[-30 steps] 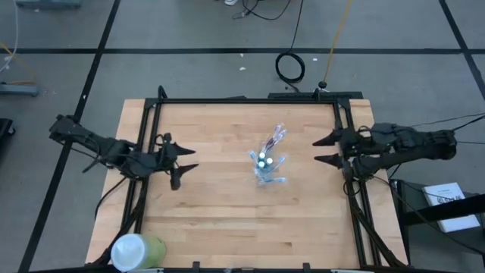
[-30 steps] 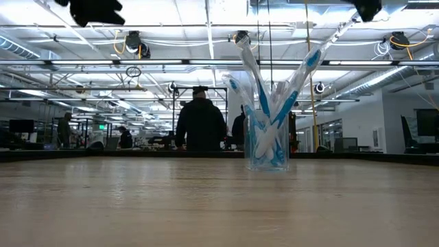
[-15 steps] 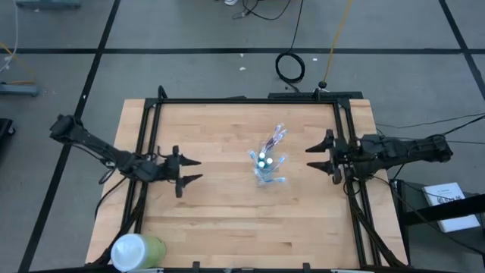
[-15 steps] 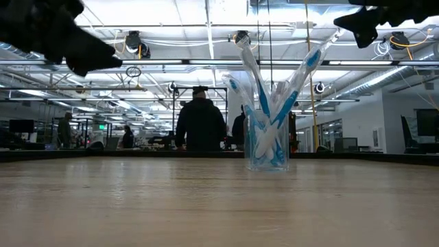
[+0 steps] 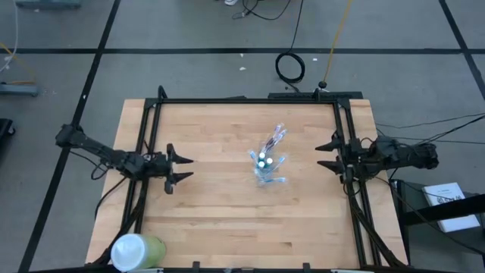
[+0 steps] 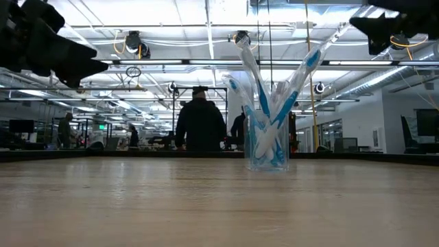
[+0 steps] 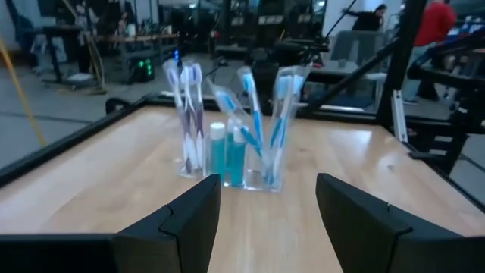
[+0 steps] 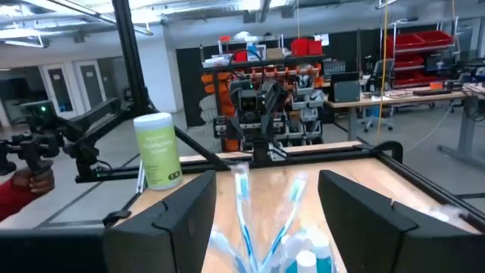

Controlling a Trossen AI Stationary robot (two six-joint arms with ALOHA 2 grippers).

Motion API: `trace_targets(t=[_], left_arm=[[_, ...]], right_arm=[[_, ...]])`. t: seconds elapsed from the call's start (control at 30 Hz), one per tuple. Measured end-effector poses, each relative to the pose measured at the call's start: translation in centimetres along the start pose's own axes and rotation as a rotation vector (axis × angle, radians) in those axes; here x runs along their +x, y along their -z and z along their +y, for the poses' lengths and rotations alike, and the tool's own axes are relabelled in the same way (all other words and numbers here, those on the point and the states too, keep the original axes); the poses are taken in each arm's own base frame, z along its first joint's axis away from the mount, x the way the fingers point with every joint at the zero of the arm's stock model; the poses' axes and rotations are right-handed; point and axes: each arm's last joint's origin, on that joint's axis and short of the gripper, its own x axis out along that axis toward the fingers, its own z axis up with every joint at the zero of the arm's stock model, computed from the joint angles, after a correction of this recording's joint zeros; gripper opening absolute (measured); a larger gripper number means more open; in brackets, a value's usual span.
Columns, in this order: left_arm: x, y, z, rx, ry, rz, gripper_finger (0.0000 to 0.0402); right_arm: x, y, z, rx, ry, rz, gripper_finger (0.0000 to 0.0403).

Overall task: Pick & Place toothbrushing station
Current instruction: Return to Home Position

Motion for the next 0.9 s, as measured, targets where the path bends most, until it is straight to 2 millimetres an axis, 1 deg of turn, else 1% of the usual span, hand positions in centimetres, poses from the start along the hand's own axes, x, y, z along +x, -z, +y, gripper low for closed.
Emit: trace_targets(t=[0.07, 0.2, 0.33, 0.43, 0.53, 0.67, 0.9], left_arm=[[-0.2, -0.1, 0.2, 0.01, 0.0, -0.01, 0.0225], [-0.4, 0.1, 0.6, -0.011, -0.02, 0.01, 0.0225], [-0.5, 0.0, 0.6, -0.025, 0.029, 0.007, 0.0225], [-0.5, 0.0, 0.6, -0.027, 0.033, 0.003, 0.0225], [-0.5, 0.0, 0.6, -0.016, 0.032, 0.004, 0.0225], [-0.5, 0.0, 0.7, -0.016, 0.015, 0.0, 0.0225], [-0.5, 0.0, 0.7, -0.024, -0.001, -0.001, 0.0225]], right_arm=[[0.0, 1.0, -0.1, -0.001, -0.001, -0.016, 0.0228], [0.6, 2.5, -0.2, -0.025, -0.003, -0.015, 0.0227], [1.1, 4.3, -0.3, -0.074, -0.003, 0.004, 0.0224], [1.3, 5.2, -0.4, -0.078, -0.003, -0.001, 0.0225], [1.4, 6.7, -0.6, -0.077, 0.001, 0.053, 0.0227], [1.4, 6.8, -0.6, -0.071, -0.003, 0.043, 0.0228], [1.4, 7.1, -0.6, 0.02, 0.001, 0.063, 0.0227]])
